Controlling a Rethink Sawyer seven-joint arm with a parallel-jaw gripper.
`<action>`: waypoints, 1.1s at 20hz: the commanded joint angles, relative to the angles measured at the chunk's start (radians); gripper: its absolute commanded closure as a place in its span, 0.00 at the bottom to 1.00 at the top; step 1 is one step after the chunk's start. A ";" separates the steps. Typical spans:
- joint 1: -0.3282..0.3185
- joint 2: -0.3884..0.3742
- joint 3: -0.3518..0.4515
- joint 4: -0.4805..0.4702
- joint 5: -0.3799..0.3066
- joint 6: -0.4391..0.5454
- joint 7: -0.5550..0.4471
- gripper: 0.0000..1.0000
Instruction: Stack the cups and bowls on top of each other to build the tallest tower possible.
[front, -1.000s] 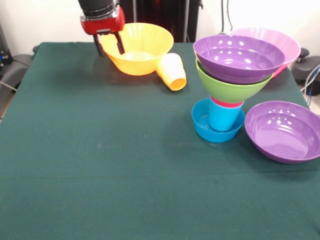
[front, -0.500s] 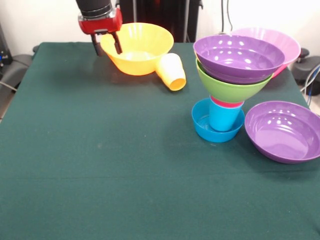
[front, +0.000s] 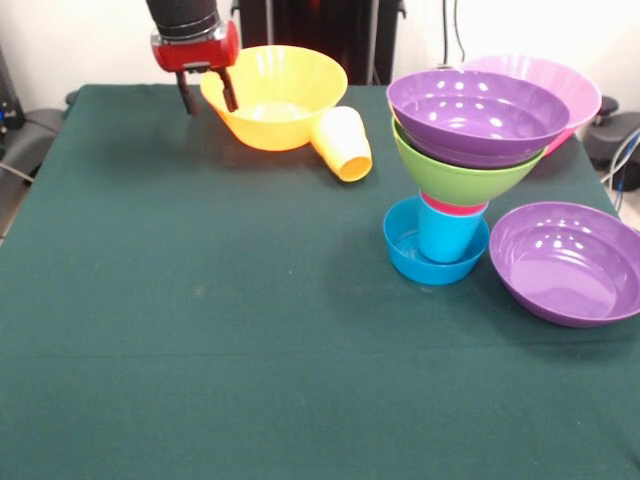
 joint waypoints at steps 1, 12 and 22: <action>0.026 0.045 -0.045 -0.094 -0.110 0.038 -0.276 0.00; 0.028 0.093 -0.060 -0.114 -0.144 0.039 -0.284 0.00; 0.031 0.089 -0.062 -0.108 -0.148 0.041 -0.287 0.00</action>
